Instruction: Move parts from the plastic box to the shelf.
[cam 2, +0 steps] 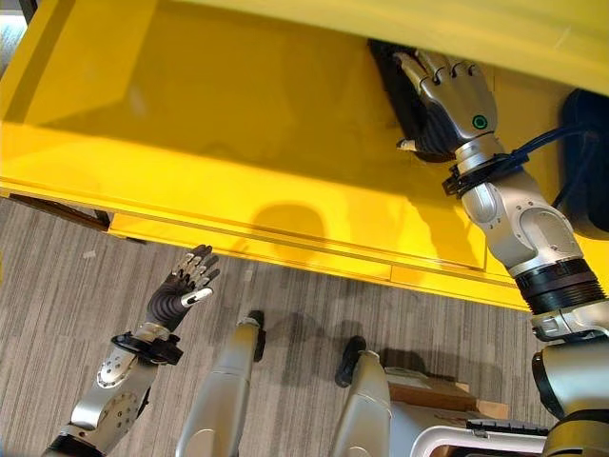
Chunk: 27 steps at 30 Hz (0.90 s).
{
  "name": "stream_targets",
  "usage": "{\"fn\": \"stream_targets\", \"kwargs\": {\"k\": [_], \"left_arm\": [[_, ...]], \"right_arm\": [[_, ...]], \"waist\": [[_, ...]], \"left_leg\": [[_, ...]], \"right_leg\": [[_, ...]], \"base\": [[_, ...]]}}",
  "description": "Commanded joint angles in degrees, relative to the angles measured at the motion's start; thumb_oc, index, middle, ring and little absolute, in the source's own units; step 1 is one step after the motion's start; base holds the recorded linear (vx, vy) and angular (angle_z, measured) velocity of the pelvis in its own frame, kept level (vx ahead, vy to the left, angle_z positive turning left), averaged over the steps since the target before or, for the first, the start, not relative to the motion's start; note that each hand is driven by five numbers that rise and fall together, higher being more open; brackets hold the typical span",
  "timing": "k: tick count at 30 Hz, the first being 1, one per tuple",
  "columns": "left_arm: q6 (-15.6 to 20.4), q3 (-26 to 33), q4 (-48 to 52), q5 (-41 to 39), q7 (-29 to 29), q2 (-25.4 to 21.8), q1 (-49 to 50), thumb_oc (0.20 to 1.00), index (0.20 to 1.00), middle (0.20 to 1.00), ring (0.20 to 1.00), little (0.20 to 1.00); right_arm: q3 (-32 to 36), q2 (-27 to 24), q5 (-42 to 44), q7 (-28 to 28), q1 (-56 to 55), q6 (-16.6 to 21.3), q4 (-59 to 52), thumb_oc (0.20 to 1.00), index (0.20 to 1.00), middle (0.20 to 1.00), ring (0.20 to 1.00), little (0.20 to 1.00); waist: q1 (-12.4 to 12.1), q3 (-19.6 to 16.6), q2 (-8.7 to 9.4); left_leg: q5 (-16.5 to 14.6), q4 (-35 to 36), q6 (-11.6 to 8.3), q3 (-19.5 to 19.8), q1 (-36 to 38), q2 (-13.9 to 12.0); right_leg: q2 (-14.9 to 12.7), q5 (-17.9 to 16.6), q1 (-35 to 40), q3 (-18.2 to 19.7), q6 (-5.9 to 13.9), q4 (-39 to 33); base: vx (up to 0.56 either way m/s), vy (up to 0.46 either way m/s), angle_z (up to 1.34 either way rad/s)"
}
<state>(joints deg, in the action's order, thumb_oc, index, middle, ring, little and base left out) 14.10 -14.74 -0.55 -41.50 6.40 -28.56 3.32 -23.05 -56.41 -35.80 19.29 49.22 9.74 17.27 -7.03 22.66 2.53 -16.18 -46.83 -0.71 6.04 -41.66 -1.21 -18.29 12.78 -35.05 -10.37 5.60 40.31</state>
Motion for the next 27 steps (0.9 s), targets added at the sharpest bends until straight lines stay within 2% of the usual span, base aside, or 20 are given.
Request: {"fn": "stream_targets", "kwargs": {"k": [1,14,27], "left_arm": [[1.69,-1.59,5.6,0.47,1.99,-1.43,1.09,1.0,1.0,1.0,1.0,1.0],[1.43,-1.24,5.48,0.85,2.59,-2.06,1.82,1.0,1.0,1.0,1.0,1.0],[1.07,-0.83,5.96,0.77,3.28,-2.26,2.72,1.0,1.0,1.0,1.0,1.0]], "right_arm": [[1.13,-3.73,-1.05,0.03,3.14,0.47,0.3,1.0,1.0,1.0,1.0,1.0],[6.04,-9.78,2.02,0.47,1.72,1.38,-2.03,1.0,1.0,1.0,1.0,1.0],[7.39,-10.3,2.32,-1.0,-0.83,1.79,-3.23,1.0,1.0,1.0,1.0,1.0]], "waist": [[-0.71,-2.42,-0.88],[-0.02,-2.3,-0.57],[0.36,-2.19,-0.56]], "left_leg": [[4.48,4.51,-3.12,3.78,1.09,-2.95],[4.42,4.17,-3.17,3.6,0.84,-3.26],[4.21,3.46,-3.1,3.17,0.24,-3.3]], "right_leg": [[-0.07,-0.39,0.09,2.74,0.14,5.52],[0.13,-0.42,-0.76,3.31,0.19,5.94],[0.13,-0.29,-1.42,3.58,0.26,6.34]], "base": [[0.0,0.0,0.0],[0.0,0.0,0.0],[0.0,0.0,0.0]]}}
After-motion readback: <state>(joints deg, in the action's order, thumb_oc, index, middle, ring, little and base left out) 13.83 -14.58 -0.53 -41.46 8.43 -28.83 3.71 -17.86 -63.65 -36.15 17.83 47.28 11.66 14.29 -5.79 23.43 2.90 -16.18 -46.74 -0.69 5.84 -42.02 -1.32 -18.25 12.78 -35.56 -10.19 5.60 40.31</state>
